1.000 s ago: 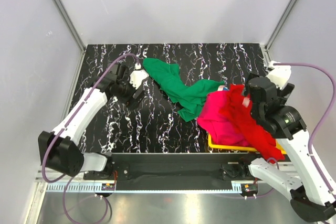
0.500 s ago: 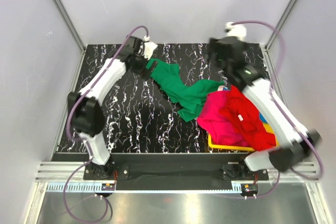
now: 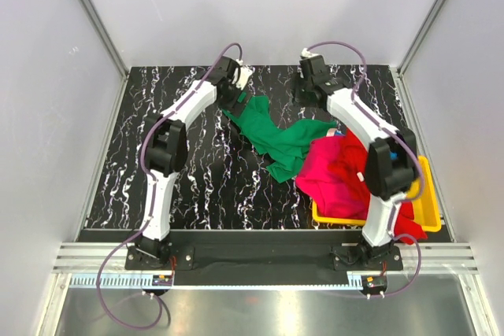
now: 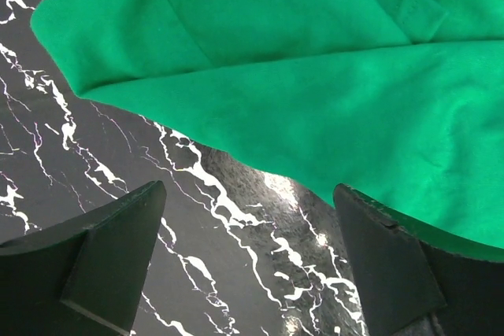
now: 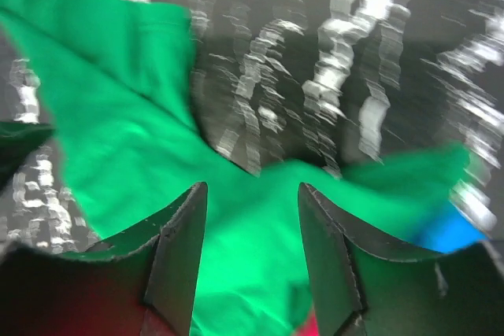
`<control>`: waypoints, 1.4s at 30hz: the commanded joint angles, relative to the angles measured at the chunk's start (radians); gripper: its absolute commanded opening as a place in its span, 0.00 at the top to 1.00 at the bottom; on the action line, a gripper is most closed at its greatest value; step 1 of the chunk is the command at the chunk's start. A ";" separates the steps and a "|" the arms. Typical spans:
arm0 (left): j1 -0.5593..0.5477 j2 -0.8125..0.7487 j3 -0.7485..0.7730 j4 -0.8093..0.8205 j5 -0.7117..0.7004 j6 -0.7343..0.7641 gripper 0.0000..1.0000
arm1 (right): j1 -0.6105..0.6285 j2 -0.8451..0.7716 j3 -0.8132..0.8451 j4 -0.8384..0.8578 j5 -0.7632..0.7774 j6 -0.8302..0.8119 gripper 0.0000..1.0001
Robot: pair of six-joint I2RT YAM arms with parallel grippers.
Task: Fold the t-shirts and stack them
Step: Flatten the tshirt out
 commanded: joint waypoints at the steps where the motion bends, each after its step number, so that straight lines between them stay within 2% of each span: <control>1: -0.002 0.016 0.052 0.047 -0.023 -0.027 0.11 | 0.006 0.130 0.149 0.065 -0.201 0.001 0.44; 2: -0.002 0.026 0.051 0.041 -0.023 -0.033 0.29 | 0.006 0.164 0.182 0.059 -0.203 0.010 0.43; 3: -0.002 0.043 0.042 0.033 -0.049 -0.035 0.36 | 0.006 0.233 0.260 0.036 -0.206 0.035 0.37; 5: -0.002 0.034 0.008 0.029 -0.043 -0.033 0.53 | 0.008 0.303 0.345 0.005 -0.227 0.058 0.34; 9: -0.004 -0.024 -0.160 0.085 -0.032 -0.021 0.73 | 0.010 0.487 0.532 -0.027 -0.289 0.144 0.30; 12: -0.002 -0.036 -0.189 0.104 -0.002 -0.016 0.76 | 0.016 0.595 0.658 -0.070 -0.304 0.173 0.30; 16: -0.002 -0.035 -0.166 0.090 0.008 -0.024 0.74 | 0.028 0.699 0.778 -0.105 -0.280 0.191 0.30; 19: -0.002 -0.058 -0.172 0.081 0.017 -0.021 0.72 | 0.031 0.771 0.839 -0.124 -0.277 0.216 0.36; 22: -0.002 -0.102 -0.202 0.075 0.032 -0.009 0.65 | 0.029 0.819 0.875 -0.142 -0.316 0.230 0.57; 23: -0.002 -0.131 -0.221 0.075 0.038 -0.006 0.62 | 0.029 0.818 0.870 -0.136 -0.324 0.230 0.76; 24: -0.002 -0.147 -0.228 0.073 0.041 -0.001 0.60 | 0.031 0.810 0.867 -0.135 -0.330 0.228 0.88; 25: -0.001 -0.179 -0.236 0.073 0.044 0.007 0.55 | 0.033 0.799 0.864 -0.131 -0.333 0.227 0.97; 26: 0.001 -0.199 -0.250 0.073 0.044 0.011 0.54 | 0.034 0.761 0.847 -0.112 -0.333 0.216 1.00; 31: 0.025 -0.358 -0.300 0.043 0.086 0.034 0.41 | 0.083 0.605 0.870 -0.058 -0.317 0.112 1.00; 32: 0.047 -0.386 -0.319 0.035 0.098 0.036 0.36 | 0.098 0.547 0.896 -0.034 -0.314 0.051 1.00; 35: 0.093 -0.504 -0.348 0.006 0.147 0.036 0.30 | 0.169 0.448 0.965 0.011 -0.284 -0.077 1.00; 38: 0.200 -0.619 -0.351 -0.032 0.192 0.042 0.23 | 0.239 0.370 1.045 0.037 -0.294 -0.172 1.00; 39: 0.226 -0.648 -0.350 -0.049 0.205 0.045 0.18 | 0.258 0.348 1.057 0.045 -0.292 -0.195 1.00; 42: 0.329 -0.748 -0.339 -0.068 0.221 0.060 0.12 | 0.332 0.256 1.062 0.094 -0.295 -0.249 1.00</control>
